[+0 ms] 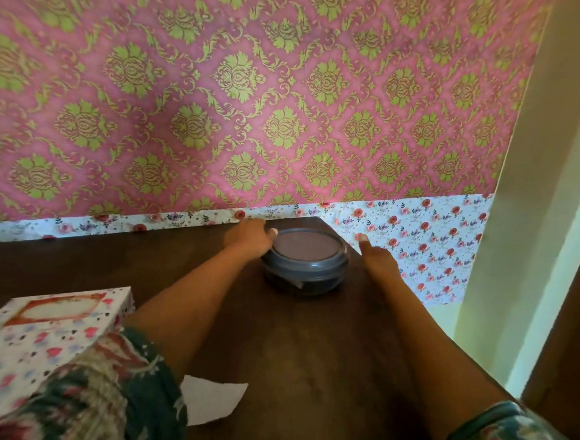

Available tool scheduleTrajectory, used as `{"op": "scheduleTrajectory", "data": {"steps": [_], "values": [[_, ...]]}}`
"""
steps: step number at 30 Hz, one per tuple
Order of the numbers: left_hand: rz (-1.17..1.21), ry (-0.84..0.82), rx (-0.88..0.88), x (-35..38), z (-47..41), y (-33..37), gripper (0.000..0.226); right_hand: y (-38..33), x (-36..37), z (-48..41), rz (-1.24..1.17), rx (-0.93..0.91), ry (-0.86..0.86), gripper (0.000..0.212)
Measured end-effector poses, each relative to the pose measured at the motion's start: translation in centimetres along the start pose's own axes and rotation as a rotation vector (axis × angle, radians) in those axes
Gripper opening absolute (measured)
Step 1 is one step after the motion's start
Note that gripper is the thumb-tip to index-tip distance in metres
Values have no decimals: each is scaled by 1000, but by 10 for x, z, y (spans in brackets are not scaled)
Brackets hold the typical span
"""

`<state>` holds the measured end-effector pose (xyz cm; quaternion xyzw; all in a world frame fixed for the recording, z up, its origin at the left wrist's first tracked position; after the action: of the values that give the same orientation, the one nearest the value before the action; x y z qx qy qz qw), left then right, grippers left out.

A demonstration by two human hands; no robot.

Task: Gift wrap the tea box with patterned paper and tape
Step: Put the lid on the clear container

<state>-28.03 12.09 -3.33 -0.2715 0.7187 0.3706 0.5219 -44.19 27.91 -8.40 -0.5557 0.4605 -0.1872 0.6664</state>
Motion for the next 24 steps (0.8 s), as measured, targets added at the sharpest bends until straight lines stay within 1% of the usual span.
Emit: {"op": "scheduleTrajectory", "data": {"steps": [2,4,6,7,8,10,12,14,16,20,24], "values": [[91,53,112,-6,15,-1,41,-9,-10,22,154,-195,-18,56],[144,34,243,-4,37,4,42,-17,-12,49,266,-383,-99,49],[67,-29,370,10,58,9,48,-18,-2,65,422,-493,-183,53],[31,-36,404,17,64,10,52,-16,4,69,507,-521,-210,57],[13,-24,416,20,69,10,55,-14,10,72,570,-534,-225,60],[19,-3,403,23,71,9,57,-9,19,73,631,-497,-224,65],[31,-23,383,25,70,10,59,-7,20,72,683,-468,-186,67],[44,-38,368,24,65,10,62,-14,22,67,736,-476,-140,67],[75,-57,357,22,57,11,64,-23,23,61,754,-476,-111,64],[117,-101,322,29,23,6,68,-31,38,35,775,-466,-110,60],[127,-96,315,36,-13,5,69,-34,52,-2,752,-440,-106,57]]}}
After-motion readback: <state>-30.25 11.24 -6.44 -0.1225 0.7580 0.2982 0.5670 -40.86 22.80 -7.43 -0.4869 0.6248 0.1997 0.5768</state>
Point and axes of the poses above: each hand's wrist, its own z-axis away from the middle knuckle, its own x-axis out of the palm, y = z × x, the point moved 5 cm from there along -z, towards the middle knuckle, and after that the axes turned 2 degrees about -z, right-handed, at the moved point
